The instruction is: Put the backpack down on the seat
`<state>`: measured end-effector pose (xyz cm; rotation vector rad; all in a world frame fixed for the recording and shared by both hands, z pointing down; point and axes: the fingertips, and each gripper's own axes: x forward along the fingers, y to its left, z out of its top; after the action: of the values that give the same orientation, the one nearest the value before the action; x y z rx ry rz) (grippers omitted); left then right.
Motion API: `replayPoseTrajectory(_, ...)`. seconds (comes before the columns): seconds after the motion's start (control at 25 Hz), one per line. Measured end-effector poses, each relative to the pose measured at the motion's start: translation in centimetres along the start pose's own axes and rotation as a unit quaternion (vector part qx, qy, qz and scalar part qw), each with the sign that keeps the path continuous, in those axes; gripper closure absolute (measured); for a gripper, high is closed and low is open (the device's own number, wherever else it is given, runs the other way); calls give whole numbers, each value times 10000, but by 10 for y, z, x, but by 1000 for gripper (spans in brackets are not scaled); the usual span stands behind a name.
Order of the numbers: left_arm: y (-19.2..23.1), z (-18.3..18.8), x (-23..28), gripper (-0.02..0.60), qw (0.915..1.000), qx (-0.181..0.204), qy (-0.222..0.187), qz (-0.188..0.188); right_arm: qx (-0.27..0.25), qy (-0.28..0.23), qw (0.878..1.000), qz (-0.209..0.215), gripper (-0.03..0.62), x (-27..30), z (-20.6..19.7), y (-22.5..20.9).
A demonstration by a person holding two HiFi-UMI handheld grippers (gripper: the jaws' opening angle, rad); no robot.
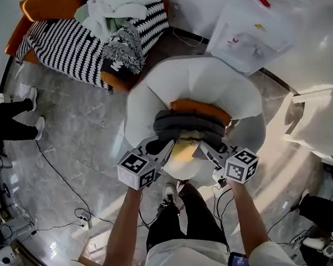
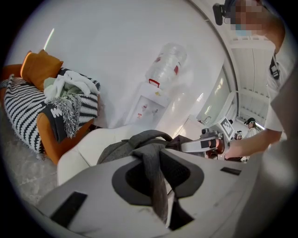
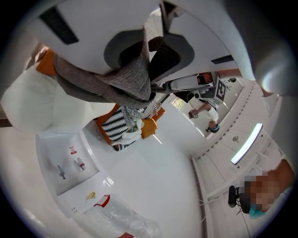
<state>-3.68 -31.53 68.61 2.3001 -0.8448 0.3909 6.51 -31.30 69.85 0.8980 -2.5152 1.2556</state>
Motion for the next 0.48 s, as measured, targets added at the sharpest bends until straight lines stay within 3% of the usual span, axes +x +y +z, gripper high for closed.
replayPoseTrajectory(0.48,28,4,35,511,9999,-80,-76,-69,-428,-130,9989,-156,563,27,11,-39)
